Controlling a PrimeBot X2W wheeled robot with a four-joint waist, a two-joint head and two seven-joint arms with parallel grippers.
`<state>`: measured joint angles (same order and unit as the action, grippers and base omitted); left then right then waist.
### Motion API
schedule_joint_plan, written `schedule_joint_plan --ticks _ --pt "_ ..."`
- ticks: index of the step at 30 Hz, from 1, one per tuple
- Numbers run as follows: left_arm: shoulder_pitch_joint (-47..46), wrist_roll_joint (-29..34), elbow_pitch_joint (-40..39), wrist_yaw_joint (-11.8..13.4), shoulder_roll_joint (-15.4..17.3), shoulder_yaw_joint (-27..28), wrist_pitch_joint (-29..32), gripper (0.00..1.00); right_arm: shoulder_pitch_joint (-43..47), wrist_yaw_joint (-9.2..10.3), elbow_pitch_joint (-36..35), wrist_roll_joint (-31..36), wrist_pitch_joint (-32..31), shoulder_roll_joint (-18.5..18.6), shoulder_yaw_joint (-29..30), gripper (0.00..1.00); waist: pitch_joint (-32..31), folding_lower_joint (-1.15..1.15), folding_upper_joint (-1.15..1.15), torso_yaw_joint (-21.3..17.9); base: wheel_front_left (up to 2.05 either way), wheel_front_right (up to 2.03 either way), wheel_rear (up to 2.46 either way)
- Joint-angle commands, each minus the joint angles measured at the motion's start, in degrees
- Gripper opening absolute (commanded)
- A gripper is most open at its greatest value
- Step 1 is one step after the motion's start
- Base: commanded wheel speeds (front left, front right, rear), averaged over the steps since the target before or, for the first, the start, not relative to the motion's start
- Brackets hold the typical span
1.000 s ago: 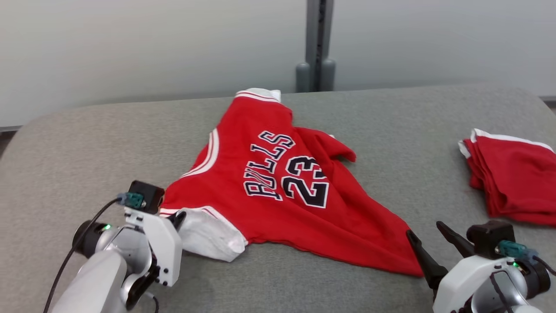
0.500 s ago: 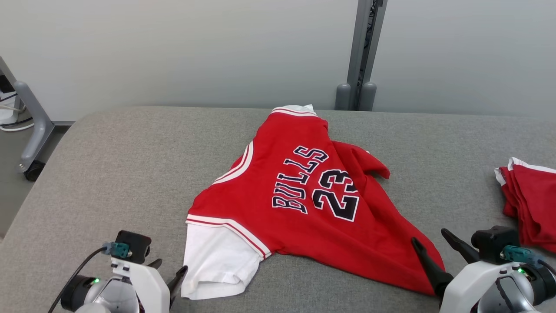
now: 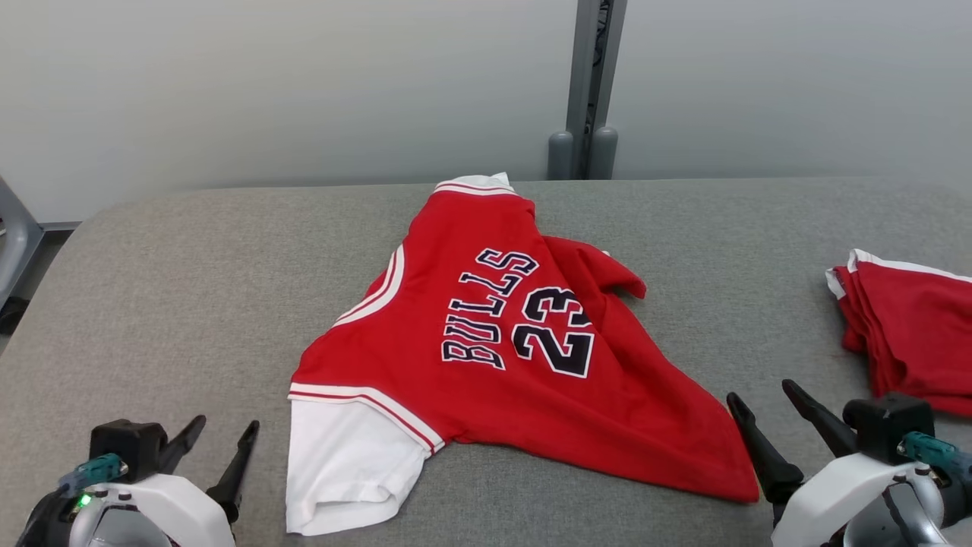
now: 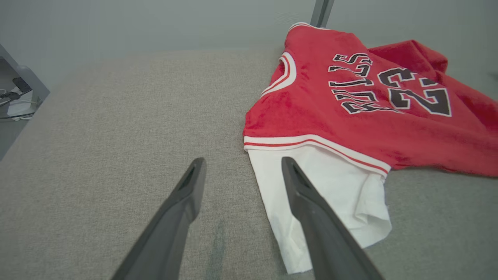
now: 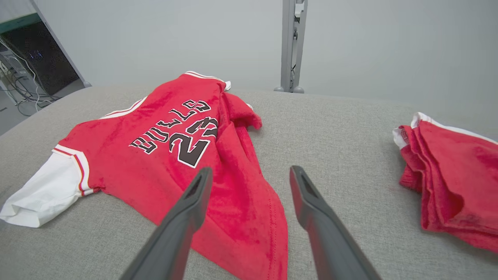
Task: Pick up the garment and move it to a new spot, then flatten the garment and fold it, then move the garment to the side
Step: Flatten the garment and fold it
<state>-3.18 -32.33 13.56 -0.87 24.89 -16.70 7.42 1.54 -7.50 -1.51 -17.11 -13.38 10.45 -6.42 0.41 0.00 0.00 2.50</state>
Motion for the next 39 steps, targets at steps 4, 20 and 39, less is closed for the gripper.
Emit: schedule_joint_plan --ticks 4,20,39 --pt "1.18 0.67 -3.02 1.18 0.55 2.18 -5.32 1.00 -0.66 0.01 -1.31 1.23 4.23 -0.66 1.36 1.00 -0.13 0.00 0.00 -1.54 0.00 0.00 0.00" --pt "6.69 3.76 -12.73 3.83 -4.54 11.26 -22.58 1.00 0.11 0.00 0.02 1.85 20.71 -6.26 7.85 1.00 -0.98 0.00 0.00 -2.41 0.00 0.00 0.00" --pt "8.78 12.84 -9.99 -5.78 -15.56 19.62 -22.66 1.00 -1.06 0.00 11.07 1.57 26.64 -7.42 5.04 1.00 -0.21 0.00 0.00 -2.29 0.00 0.00 0.00"
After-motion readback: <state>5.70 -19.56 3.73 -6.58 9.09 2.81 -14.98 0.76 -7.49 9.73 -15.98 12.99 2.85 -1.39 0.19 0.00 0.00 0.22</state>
